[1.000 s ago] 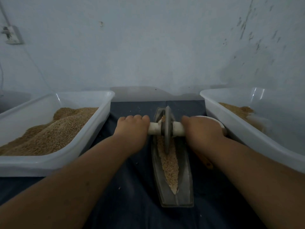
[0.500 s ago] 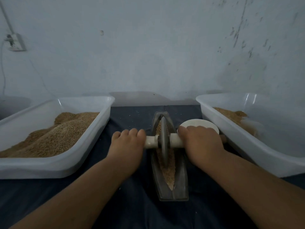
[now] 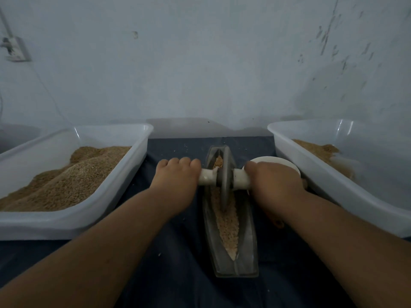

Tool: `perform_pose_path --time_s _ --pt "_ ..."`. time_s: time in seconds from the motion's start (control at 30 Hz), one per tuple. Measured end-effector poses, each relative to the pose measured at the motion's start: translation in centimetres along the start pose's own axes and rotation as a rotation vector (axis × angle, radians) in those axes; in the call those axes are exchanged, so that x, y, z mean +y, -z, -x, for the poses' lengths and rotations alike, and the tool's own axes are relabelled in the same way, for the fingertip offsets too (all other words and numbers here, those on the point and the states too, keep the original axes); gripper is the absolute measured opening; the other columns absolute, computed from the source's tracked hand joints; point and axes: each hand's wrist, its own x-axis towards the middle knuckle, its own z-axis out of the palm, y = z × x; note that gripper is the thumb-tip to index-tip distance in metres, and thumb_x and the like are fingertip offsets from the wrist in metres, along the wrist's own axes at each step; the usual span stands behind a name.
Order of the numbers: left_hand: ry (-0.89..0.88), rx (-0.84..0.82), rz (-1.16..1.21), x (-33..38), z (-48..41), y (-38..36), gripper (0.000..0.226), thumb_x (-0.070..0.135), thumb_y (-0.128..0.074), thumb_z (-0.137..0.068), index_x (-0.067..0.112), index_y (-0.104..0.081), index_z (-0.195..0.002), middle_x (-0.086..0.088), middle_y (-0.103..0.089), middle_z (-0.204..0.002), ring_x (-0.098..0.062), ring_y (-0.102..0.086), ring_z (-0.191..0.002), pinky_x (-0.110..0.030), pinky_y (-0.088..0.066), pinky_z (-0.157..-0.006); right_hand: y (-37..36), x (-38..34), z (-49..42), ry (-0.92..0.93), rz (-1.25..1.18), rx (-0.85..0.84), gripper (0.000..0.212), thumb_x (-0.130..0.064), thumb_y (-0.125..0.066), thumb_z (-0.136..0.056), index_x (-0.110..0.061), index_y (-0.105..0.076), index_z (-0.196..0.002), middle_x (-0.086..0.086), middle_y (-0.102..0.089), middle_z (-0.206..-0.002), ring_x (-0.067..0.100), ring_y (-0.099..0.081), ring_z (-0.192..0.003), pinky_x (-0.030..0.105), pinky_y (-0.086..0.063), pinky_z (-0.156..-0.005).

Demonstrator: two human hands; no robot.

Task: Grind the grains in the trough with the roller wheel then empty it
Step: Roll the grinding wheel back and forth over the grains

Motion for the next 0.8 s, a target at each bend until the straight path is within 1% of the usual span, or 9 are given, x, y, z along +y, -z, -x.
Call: perform_pose_path --time_s 0.1,0.17,0.3,0.37,0.47,0.6,0.67,0.73,0.8 --pt "0.041 -0.024 0.007 -0.5 -2.8 -0.9 0.036 0.021 -0.059 -0.086 0.018 -0.041 -0.117 -0.006 -0.053 -0.119 -0.028 -0.053 -0.111 -0.043 -0.039 -0.095 -0.4 0.3 -3.1 0.021 0.008 0.058 0.030 -0.027 -0.068 -0.079 -0.026 -0.039 -0.089 -0.006 -0.042 -0.072 0.018 -0.045 -0.064 0.032 -0.040 -0.057" --pt "0.058 -0.037 0.029 -0.8 -3.8 -1.3 0.039 0.022 -0.060 -0.087 0.017 -0.042 -0.120 -0.007 -0.053 -0.121 -0.029 -0.052 -0.113 -0.044 -0.038 -0.096 -0.6 0.4 -4.2 0.022 0.035 0.063 0.028 -0.021 -0.067 -0.078 -0.023 -0.044 -0.094 -0.007 -0.033 -0.067 0.019 -0.042 -0.063 0.033 -0.039 -0.057" --pt "0.066 -0.022 0.074 -1.2 -3.4 -2.0 0.033 0.025 -0.060 -0.088 0.019 -0.043 -0.116 -0.006 -0.054 -0.118 -0.027 -0.053 -0.109 -0.043 -0.039 -0.093 -0.5 0.2 -4.3 0.029 0.088 0.060 0.032 -0.019 -0.068 -0.075 -0.022 -0.045 -0.098 -0.006 -0.030 -0.066 0.017 -0.039 -0.061 0.034 -0.036 -0.055" --pt "0.061 -0.015 0.077 -1.1 -2.4 -2.0 0.031 0.025 -0.059 -0.089 0.020 -0.043 -0.114 -0.004 -0.054 -0.116 -0.026 -0.053 -0.107 -0.042 -0.039 -0.091 -0.2 -0.1 -3.4 0.047 0.099 0.050 0.035 -0.022 -0.069 -0.075 -0.021 -0.045 -0.100 -0.005 -0.034 -0.068 0.018 -0.041 -0.064 0.035 -0.035 -0.056" --pt "0.057 -0.020 0.071 -0.6 -0.2 -1.3 0.030 0.026 -0.058 -0.089 0.021 -0.041 -0.113 -0.002 -0.053 -0.115 -0.025 -0.052 -0.106 -0.041 -0.038 -0.092 0.9 -1.0 -1.3 0.049 0.100 0.039 0.031 -0.021 -0.066 -0.081 -0.022 -0.046 -0.105 0.000 -0.055 -0.087 0.022 -0.055 -0.074 0.036 -0.035 -0.059" --pt "0.023 0.025 -0.010 0.7 4.1 0.1 0.035 0.024 -0.053 -0.085 0.024 -0.037 -0.115 0.002 -0.047 -0.111 -0.021 -0.049 -0.100 -0.037 -0.035 -0.090 2.0 -1.4 2.5 0.064 0.082 0.031 0.029 -0.022 -0.063 -0.082 -0.029 -0.041 -0.099 -0.003 -0.053 -0.089 0.021 -0.054 -0.079 0.035 -0.045 -0.066" --pt "0.001 0.066 -0.001 1.0 6.1 0.9 0.035 0.021 -0.050 -0.082 0.025 -0.039 -0.114 0.004 -0.047 -0.106 -0.020 -0.049 -0.094 -0.036 -0.034 -0.086 2.4 -1.2 4.6 0.083 0.056 0.029 0.032 -0.025 -0.064 -0.082 -0.030 -0.042 -0.105 -0.004 -0.057 -0.093 0.021 -0.056 -0.081 0.033 -0.044 -0.065" --pt "-0.038 0.109 0.010 1.1 7.4 1.6 0.037 0.016 -0.052 -0.075 0.022 -0.047 -0.111 0.003 -0.050 -0.098 -0.021 -0.051 -0.086 -0.037 -0.037 -0.082 2.7 -1.2 6.2 0.143 0.104 0.082 0.042 -0.026 -0.075 -0.070 -0.026 -0.052 -0.105 -0.003 -0.058 -0.083 0.020 -0.056 -0.069 0.029 -0.034 -0.054" --pt "-0.049 0.128 0.035 1.0 7.9 2.0 0.039 0.013 -0.053 -0.070 0.020 -0.052 -0.108 0.002 -0.052 -0.094 -0.021 -0.052 -0.082 -0.037 -0.039 -0.080 3.3 -1.3 7.0 0.143 0.125 0.126 0.046 -0.024 -0.080 -0.062 -0.023 -0.058 -0.102 -0.003 -0.058 -0.076 0.020 -0.054 -0.060 0.027 -0.028 -0.051"
